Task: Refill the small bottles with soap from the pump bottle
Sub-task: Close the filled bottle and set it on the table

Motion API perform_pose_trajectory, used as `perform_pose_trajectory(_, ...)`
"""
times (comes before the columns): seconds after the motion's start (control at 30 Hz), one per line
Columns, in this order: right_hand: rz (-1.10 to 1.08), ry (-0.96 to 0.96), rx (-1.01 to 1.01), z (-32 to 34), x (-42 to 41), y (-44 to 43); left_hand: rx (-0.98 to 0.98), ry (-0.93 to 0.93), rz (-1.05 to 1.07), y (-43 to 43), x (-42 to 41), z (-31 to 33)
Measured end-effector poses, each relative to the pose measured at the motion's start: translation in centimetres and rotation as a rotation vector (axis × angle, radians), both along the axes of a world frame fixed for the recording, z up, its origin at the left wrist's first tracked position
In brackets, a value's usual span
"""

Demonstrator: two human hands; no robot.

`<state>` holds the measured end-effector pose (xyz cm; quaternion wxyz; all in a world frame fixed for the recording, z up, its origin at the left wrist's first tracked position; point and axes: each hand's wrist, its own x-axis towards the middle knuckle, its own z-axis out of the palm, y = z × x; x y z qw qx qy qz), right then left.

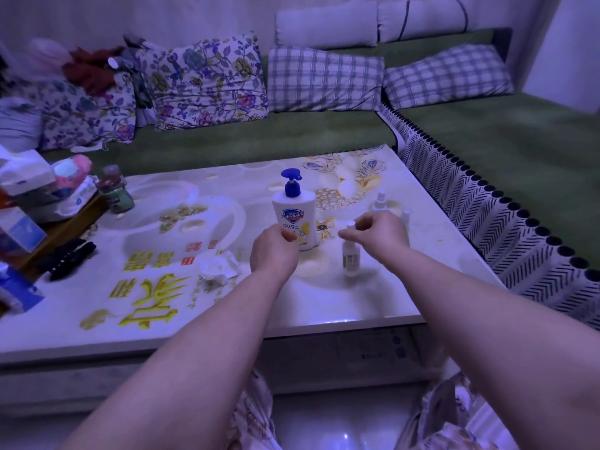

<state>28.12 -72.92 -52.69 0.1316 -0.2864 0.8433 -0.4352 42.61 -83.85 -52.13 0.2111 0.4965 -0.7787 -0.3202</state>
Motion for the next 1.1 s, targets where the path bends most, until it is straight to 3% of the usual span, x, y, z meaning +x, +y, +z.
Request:
perform_pose_trajectory(0.63, -0.128, 0.030, 0.086, -1.0, -5.1, -7.0, -0.054, 0.075, 0.185, -6.2, -1.5, -1.4)
perform_pose_trajectory(1.1, -0.181, 0.063, 0.155, -1.3, -5.9, -8.7, -0.020, 0.074, 0.180, -8.1, -2.2, -1.8)
